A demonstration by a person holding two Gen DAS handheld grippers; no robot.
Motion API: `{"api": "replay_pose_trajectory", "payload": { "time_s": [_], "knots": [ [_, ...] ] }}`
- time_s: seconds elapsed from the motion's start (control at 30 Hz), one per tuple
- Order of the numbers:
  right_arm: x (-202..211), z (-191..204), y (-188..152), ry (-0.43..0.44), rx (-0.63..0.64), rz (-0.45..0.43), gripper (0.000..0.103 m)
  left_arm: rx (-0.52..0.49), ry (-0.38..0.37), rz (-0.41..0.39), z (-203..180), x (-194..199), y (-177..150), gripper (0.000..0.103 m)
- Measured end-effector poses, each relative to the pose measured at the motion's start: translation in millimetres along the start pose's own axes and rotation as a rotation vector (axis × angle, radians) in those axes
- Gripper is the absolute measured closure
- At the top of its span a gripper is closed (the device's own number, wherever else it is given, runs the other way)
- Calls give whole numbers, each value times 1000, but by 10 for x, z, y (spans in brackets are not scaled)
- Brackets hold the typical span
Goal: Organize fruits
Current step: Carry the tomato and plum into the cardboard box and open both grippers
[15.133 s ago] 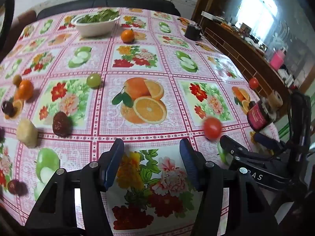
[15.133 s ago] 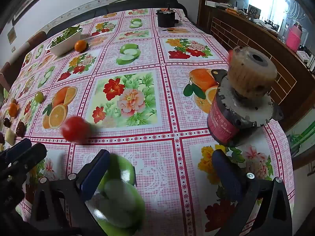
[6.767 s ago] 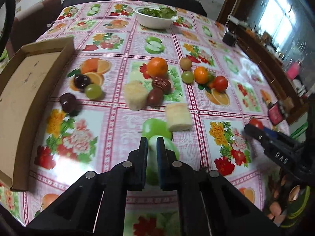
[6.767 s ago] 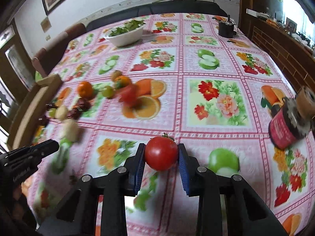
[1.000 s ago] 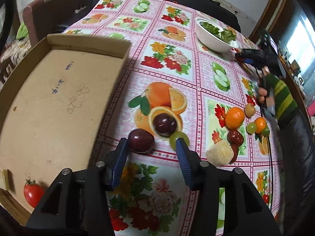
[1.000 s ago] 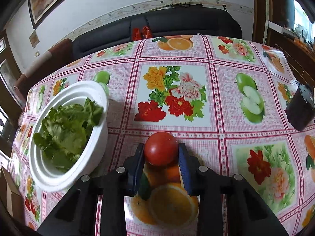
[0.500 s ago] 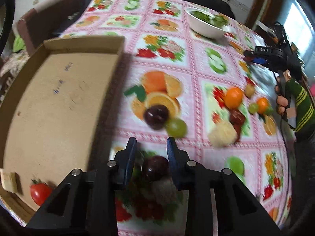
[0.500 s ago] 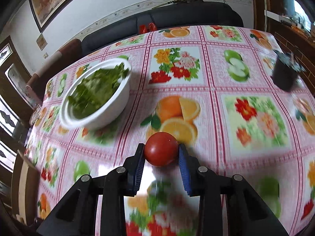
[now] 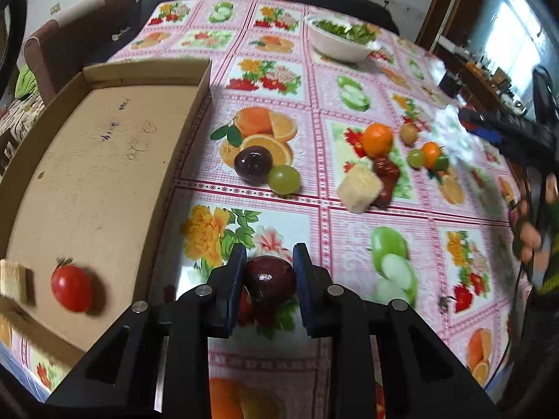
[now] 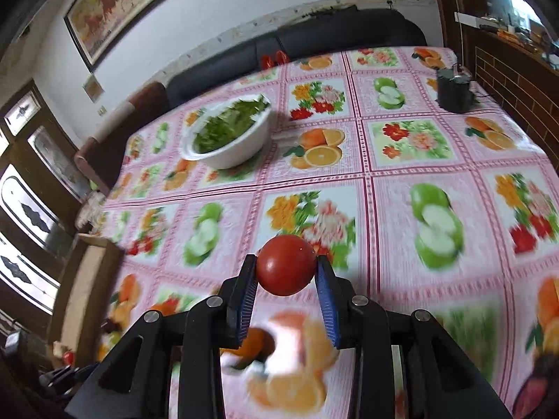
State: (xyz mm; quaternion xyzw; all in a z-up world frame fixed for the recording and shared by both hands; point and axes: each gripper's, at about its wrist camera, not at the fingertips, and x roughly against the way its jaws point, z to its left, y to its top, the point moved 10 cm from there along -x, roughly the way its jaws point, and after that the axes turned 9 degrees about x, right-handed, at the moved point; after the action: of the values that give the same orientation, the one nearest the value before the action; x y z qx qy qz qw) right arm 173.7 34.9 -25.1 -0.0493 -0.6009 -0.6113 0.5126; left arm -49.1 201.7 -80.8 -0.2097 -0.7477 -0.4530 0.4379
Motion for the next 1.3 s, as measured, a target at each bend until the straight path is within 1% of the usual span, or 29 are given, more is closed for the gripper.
{"api": "replay_pose_trajectory", "payload": {
  "time_s": [0.07, 0.17, 0.27, 0.37, 0.47, 0.63, 0.97, 1.17, 1.3],
  "knots": [
    [255, 113, -113, 27, -4, -34, 69, 12, -18, -10, -17, 110, -43, 79],
    [500, 304, -301, 69, -7, -58, 69, 24, -32, -10, -42, 197, -102, 79],
    [601, 512, -514, 117, -7, -54, 69, 34, -39, -13, -48, 285, -164, 78],
    [643, 687, -704, 142, -7, -39, 69, 44, -42, -24, -24, 386, -209, 78],
    [670, 824, -843, 157, -1, -28, 69, 52, -40, -41, 9, 484, -233, 78],
    [720, 1044, -983, 181, 21, -18, 69, 71, -34, -57, 74, 563, -232, 78],
    [653, 1490, -1166, 230, 71, 20, 69, 109, 15, -105, 315, 675, -138, 78],
    [554, 1817, -1248, 265, 121, 51, 69, 150, 42, -129, 586, 727, -50, 78],
    [483, 2054, -1284, 290, 157, 70, 69, 188, 66, -143, 850, 758, 31, 78]
  ]
}}
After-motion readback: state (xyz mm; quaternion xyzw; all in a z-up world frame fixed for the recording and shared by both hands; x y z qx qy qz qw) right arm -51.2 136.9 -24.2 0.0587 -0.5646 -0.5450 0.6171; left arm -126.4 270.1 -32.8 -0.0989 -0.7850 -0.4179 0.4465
